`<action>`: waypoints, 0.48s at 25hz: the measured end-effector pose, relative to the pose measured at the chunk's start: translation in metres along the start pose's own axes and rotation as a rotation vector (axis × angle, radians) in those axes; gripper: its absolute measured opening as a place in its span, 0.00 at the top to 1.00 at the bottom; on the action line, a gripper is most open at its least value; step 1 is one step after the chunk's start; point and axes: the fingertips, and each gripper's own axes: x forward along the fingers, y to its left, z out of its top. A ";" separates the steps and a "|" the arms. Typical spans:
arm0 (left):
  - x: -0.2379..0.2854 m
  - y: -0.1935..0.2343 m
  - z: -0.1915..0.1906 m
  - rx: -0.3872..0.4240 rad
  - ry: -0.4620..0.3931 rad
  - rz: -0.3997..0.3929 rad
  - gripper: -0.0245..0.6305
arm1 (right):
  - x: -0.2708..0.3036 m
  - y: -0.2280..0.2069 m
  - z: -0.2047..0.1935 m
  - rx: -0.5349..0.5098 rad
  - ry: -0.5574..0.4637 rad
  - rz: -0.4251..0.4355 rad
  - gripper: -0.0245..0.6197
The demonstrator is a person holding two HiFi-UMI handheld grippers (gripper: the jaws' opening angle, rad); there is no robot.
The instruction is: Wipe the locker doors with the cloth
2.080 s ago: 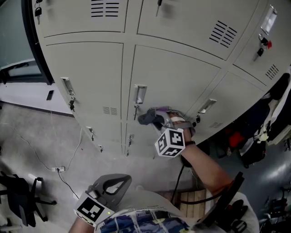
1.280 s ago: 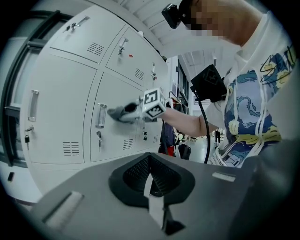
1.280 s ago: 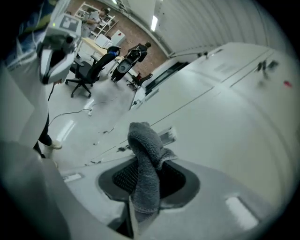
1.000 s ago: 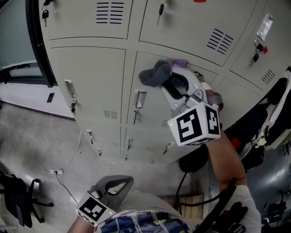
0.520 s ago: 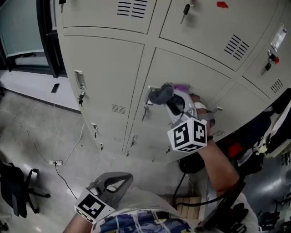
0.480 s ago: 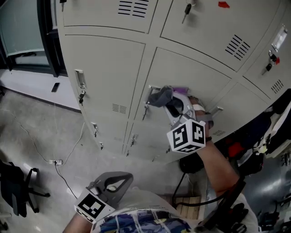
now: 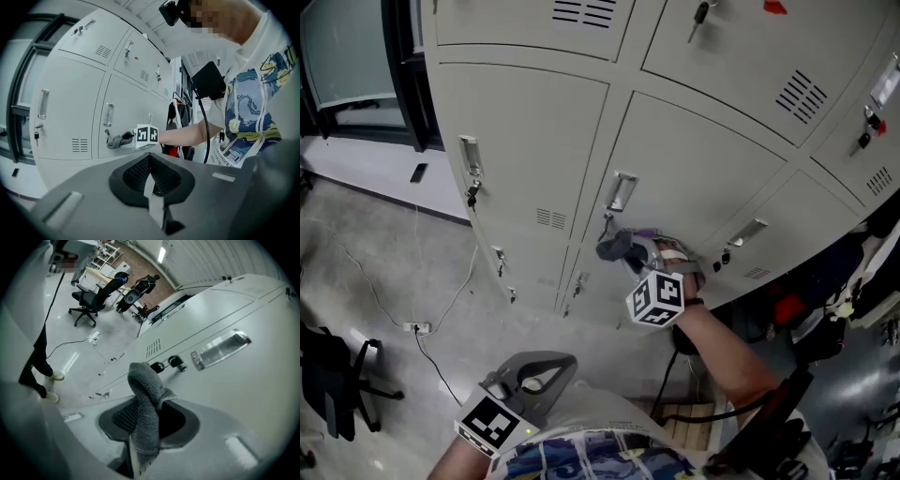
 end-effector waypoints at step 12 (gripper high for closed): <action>-0.002 -0.001 -0.002 0.001 0.008 0.005 0.96 | 0.052 0.073 -0.027 0.010 0.124 0.212 0.79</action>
